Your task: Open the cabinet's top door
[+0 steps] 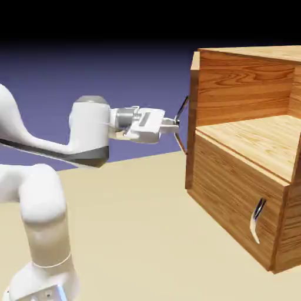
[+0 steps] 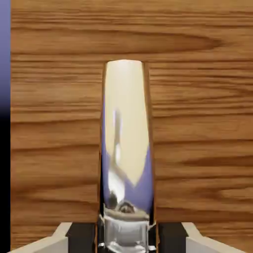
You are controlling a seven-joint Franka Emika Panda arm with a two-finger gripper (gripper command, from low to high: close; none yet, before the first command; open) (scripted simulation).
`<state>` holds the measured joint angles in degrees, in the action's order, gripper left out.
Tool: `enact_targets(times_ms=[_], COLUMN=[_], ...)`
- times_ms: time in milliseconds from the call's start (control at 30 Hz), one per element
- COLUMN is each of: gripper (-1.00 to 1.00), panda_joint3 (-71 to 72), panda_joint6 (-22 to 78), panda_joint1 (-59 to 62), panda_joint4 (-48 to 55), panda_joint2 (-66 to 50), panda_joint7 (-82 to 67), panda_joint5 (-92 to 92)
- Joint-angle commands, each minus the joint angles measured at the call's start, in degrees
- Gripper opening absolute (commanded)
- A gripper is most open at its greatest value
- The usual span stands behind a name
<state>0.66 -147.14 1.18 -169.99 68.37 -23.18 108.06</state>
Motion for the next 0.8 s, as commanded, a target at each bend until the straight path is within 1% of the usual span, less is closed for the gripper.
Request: enact_targets(times_ms=[0,200,400,600,767], gripper=[-1.0,-1.0,-1.0,-1.0,-1.0], panda_joint3=[1.2,8.63,18.26,30.5,40.89], panda_joint6=[0.59,6.59,16.54,29.1,39.61], panda_joint1=[-0.07,-2.75,-8.4,-13.7,-14.59], panda_joint4=[-0.68,-3.98,-5.16,-2.71,2.6], panda_joint2=[1.21,7.82,12.04,11.68,8.15], panda_joint7=[-1.4,-9.42,-15.23,-17.65,-17.7], panda_joint5=[-2.58,-17.53,-32.49,-46.82,-57.1])
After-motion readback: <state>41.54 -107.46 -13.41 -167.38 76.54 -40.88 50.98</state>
